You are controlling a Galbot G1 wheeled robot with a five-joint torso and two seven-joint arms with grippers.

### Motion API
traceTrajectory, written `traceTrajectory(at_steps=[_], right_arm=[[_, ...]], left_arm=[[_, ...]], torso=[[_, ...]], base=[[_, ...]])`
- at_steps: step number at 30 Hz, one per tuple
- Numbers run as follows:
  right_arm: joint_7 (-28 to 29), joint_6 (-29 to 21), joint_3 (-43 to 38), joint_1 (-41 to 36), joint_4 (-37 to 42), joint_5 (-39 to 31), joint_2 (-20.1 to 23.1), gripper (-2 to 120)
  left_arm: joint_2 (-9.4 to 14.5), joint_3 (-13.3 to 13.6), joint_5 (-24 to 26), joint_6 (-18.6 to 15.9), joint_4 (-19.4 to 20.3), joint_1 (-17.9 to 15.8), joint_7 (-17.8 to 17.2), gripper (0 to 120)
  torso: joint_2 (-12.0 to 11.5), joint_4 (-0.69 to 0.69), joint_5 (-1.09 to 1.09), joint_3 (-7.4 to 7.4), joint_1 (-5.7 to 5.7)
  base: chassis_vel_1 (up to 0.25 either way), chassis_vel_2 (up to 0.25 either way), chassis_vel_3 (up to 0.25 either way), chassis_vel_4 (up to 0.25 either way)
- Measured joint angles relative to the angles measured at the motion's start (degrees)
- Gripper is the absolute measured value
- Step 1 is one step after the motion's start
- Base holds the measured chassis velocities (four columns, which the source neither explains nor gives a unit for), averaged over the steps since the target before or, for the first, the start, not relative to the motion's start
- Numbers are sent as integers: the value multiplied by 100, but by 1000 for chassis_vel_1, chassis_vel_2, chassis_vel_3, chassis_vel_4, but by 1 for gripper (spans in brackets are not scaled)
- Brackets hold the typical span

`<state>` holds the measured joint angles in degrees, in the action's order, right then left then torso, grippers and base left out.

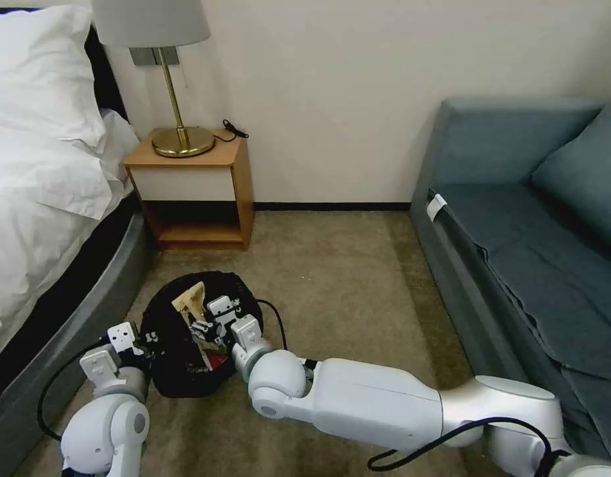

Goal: Pick up the trash bin, then pick up the garbage on the floor and place it into the trash bin.

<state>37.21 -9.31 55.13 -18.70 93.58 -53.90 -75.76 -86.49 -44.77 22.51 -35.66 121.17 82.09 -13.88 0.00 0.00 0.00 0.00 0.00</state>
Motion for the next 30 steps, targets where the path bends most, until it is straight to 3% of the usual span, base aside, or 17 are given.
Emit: traceTrajectory(at_steps=[5, 12, 30], right_arm=[[44, -326, 159, 316, 101, -276, 68, 100], [-233, -831, 408, 814, -5, -55, 175, 100], [-544, -674, 513, 1106, -191, 1088, 236, 100]], left_arm=[[-6, 2, -8, 0, 1, 21, 9, 3], [-6, 5, -15, 12, -1, 20, 20, 3], [9, 19, -15, 28, -96, -68, 31, 3]], torso=[[0, 0, 0, 0, 0], [0, 1, 0, 0, 0], [0, 0, 0, 0, 0]], base=[[0, 0, 0, 0], [0, 0, 0, 0], [0, 0, 0, 0]])
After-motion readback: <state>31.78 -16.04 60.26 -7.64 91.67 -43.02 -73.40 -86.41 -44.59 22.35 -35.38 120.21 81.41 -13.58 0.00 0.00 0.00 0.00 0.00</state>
